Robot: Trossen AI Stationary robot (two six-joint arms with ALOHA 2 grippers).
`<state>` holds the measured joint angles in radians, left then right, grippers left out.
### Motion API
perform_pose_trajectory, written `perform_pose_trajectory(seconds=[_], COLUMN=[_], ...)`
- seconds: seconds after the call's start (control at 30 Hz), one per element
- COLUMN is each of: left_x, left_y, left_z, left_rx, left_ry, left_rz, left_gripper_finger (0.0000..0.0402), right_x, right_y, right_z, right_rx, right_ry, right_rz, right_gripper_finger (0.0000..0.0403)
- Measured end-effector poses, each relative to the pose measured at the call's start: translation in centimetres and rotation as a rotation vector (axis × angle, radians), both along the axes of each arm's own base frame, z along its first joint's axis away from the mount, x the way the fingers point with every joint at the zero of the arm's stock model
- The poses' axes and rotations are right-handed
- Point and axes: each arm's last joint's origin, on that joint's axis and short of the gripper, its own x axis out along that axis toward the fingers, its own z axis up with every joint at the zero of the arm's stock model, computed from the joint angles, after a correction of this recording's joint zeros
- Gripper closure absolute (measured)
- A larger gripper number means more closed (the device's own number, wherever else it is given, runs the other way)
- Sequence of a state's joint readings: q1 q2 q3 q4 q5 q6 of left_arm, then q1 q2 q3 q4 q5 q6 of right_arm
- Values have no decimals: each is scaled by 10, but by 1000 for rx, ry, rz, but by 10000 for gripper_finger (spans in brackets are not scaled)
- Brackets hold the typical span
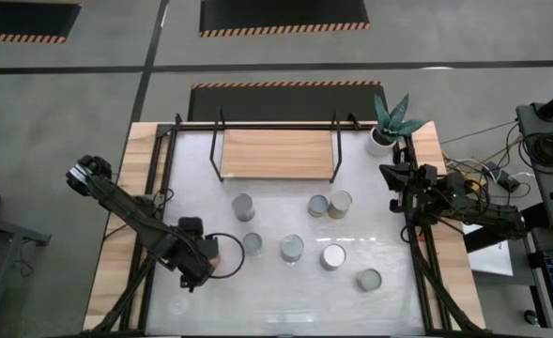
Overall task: Pick and place cans onto a shelf
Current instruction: Put the canned pineapple on the shelf
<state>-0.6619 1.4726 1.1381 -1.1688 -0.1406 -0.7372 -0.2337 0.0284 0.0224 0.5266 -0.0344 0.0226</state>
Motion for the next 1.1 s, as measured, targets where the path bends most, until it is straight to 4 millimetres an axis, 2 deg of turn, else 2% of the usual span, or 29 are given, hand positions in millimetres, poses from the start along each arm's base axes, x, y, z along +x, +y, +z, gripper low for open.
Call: perform_pose_trajectory(seconds=[0.23,0.57,0.87,1.1], left_x=[7,7,4,4], left_y=[8,8,11,10], left_z=[-2,-2,-20,-20], left_rx=[11,11,16,-2], left_ry=[9,7,17,27], left_rz=[-10,-25,-21,-20], left_gripper_finger=[8,8,11,64], right_x=[0,1,1,1], right_y=[0,0,0,0], right_z=[-1,-2,-2,-2], right_rx=[3,0,-2,-2], right_ry=[8,24,25,25], right_rz=[0,-3,-5,-4], right_gripper_finger=[394,394,394,394])
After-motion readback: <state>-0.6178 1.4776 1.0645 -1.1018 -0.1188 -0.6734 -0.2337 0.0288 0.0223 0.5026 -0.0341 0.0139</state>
